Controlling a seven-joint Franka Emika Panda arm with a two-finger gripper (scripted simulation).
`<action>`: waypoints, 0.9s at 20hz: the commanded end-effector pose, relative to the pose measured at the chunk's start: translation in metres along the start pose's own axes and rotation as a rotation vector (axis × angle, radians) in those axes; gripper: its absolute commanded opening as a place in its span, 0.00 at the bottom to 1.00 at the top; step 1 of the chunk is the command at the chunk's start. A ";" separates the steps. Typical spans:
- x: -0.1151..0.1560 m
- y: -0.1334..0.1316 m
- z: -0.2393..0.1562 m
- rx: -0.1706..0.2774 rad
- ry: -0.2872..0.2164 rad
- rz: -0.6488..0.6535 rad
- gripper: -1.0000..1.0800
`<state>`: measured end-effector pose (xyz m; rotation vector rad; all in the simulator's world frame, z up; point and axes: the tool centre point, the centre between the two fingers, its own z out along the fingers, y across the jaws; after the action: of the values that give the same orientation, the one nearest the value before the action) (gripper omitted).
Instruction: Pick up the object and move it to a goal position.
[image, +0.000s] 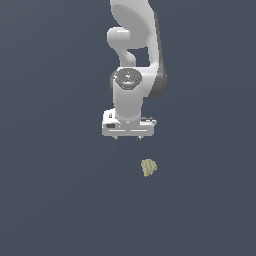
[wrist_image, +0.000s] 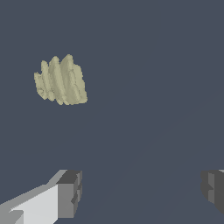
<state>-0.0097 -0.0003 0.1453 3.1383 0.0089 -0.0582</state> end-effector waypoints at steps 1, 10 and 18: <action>0.000 0.000 0.000 0.000 0.000 0.000 0.96; 0.001 0.009 0.001 -0.026 -0.015 -0.002 0.96; 0.008 0.003 0.004 -0.025 -0.011 -0.016 0.96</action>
<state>-0.0041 -0.0057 0.1425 3.1131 0.0253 -0.0759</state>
